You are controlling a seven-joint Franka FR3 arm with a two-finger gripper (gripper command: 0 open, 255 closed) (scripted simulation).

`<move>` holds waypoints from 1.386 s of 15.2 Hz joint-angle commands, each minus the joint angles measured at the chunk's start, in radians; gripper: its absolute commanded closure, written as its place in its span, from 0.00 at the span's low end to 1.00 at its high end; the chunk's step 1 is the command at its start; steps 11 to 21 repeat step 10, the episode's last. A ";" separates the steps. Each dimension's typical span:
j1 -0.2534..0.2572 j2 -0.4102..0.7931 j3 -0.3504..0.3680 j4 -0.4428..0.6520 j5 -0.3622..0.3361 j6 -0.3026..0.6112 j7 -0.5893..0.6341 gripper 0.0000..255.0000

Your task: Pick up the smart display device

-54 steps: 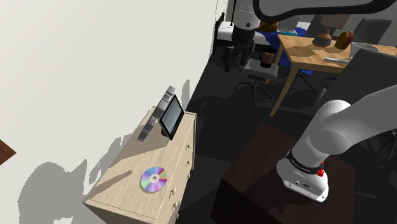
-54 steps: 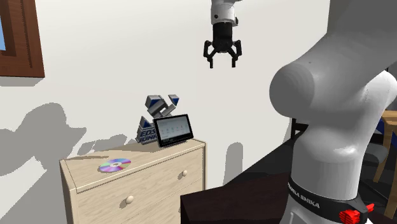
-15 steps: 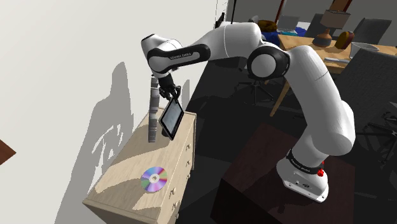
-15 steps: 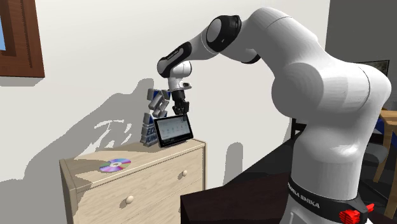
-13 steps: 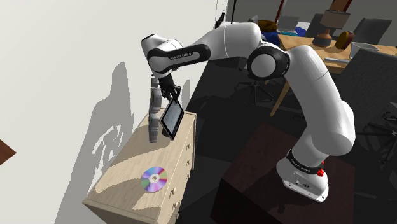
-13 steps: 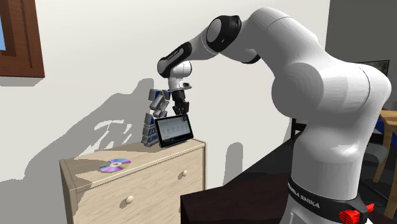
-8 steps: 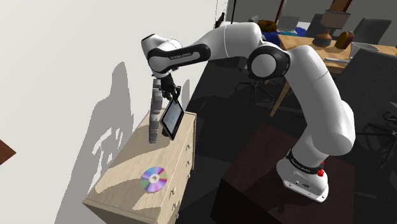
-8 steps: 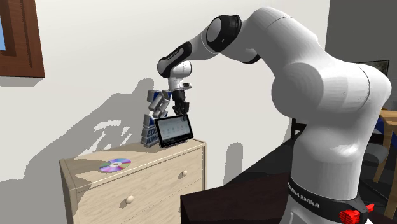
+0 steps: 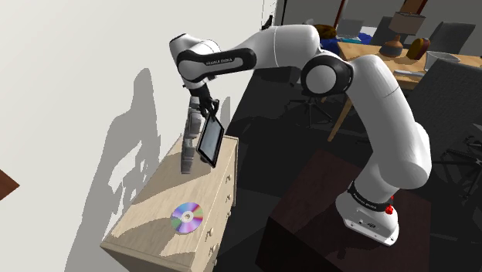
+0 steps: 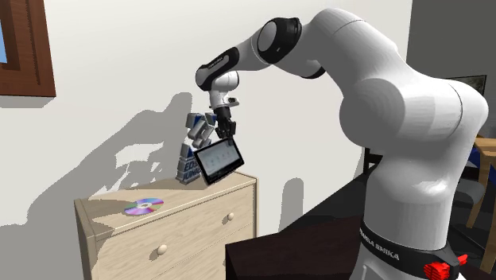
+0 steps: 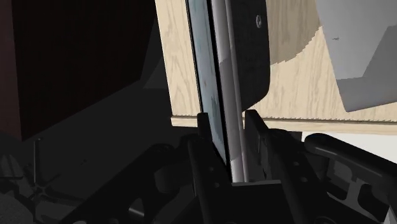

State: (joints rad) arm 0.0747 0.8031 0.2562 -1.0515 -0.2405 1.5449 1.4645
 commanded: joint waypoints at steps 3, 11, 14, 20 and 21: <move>0.004 -0.009 0.001 0.040 0.002 -0.047 -0.005 1.00; 0.014 -0.006 0.000 0.116 0.003 -0.118 -0.014 1.00; 0.014 -0.006 0.000 0.116 0.003 -0.118 -0.014 1.00; 0.014 -0.006 0.000 0.116 0.003 -0.118 -0.014 1.00; 0.014 -0.006 0.000 0.116 0.003 -0.118 -0.014 1.00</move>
